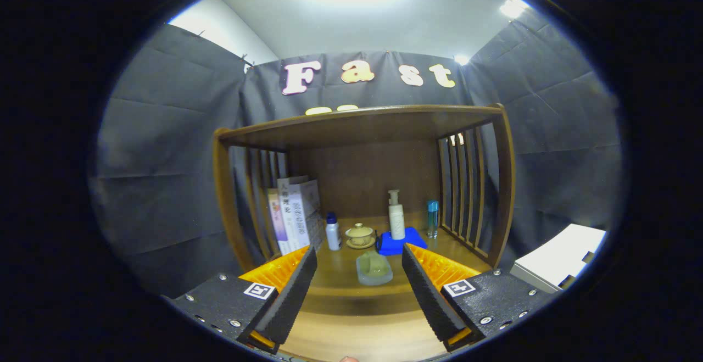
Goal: Pull open the drawer, take out the items inside it, and place them on the countertop above the cabinet.
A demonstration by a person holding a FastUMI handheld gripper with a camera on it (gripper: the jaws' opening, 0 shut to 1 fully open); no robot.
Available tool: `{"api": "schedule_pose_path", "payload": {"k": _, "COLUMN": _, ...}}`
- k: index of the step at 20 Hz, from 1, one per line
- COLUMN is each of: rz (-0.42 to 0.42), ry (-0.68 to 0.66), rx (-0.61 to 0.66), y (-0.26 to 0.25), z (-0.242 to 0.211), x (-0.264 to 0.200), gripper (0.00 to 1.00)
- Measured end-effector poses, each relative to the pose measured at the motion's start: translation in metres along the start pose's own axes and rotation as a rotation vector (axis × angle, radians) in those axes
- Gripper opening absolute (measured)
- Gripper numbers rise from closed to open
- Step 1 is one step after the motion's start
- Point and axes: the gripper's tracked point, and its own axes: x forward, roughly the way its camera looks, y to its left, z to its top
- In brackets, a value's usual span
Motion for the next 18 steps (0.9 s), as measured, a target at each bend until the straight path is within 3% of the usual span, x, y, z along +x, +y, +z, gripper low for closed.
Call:
{"api": "schedule_pose_path", "payload": {"k": 5, "rz": -0.017, "ry": -0.03, "rx": 0.009, "y": 0.008, "z": -0.036, "x": -0.074, "gripper": 0.96}}
{"api": "schedule_pose_path", "payload": {"k": 9, "rz": -0.011, "ry": 0.031, "rx": 0.009, "y": 0.0, "z": -0.09, "x": -0.11, "gripper": 0.96}}
{"api": "schedule_pose_path", "payload": {"k": 18, "rz": -0.04, "ry": 0.163, "rx": -0.071, "y": -0.016, "z": -0.201, "x": -0.131, "gripper": 0.96}}
